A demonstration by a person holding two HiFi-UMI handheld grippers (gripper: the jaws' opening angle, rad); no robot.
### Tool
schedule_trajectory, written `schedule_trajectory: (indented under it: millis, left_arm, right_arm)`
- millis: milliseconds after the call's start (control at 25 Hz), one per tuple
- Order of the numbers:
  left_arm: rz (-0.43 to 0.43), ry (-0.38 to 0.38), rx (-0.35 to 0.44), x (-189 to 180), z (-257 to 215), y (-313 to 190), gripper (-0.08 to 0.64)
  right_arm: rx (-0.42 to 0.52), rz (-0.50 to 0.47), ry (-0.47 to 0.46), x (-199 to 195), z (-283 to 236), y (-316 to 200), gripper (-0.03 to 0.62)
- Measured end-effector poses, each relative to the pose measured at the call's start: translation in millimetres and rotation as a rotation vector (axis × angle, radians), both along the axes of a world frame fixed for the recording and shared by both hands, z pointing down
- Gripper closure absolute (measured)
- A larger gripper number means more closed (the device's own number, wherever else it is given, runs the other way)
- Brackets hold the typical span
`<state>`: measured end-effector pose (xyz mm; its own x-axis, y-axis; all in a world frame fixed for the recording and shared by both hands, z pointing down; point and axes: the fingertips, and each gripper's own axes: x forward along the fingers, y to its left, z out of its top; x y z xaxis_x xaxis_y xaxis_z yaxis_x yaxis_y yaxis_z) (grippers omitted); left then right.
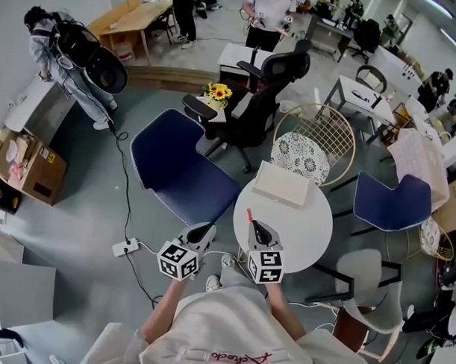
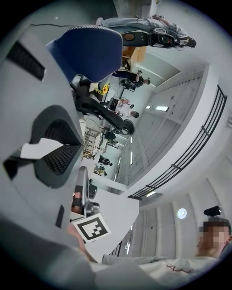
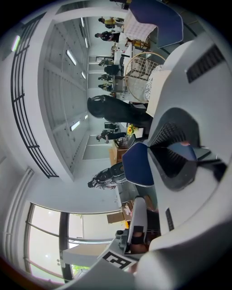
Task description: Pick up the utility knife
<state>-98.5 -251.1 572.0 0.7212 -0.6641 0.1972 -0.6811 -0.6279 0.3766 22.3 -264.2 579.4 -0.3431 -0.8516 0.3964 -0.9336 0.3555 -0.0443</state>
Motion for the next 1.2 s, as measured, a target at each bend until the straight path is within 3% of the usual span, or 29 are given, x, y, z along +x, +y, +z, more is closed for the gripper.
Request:
schedule_trajectory:
  millis: [440, 760, 1200]
  left_arm:
    - [-0.01, -0.02, -0.047, 7.5, 8.8, -13.1, 0.548]
    - [0.015, -0.02, -0.131, 23.6, 37.9, -11.9, 0.548]
    - [0.022, -0.013, -0.253, 33.2, 85.4, -7.7, 0.548]
  right_arm:
    - [-0.055, -0.011, -0.014, 11.9, 15.8, -13.5, 0.575]
    - [-0.173, 0.01, -0.013, 26.0, 54.1, 2.1, 0.575]
    - [-0.328, -0.035, 0.003, 28.9, 110.5, 19.0, 0.575]
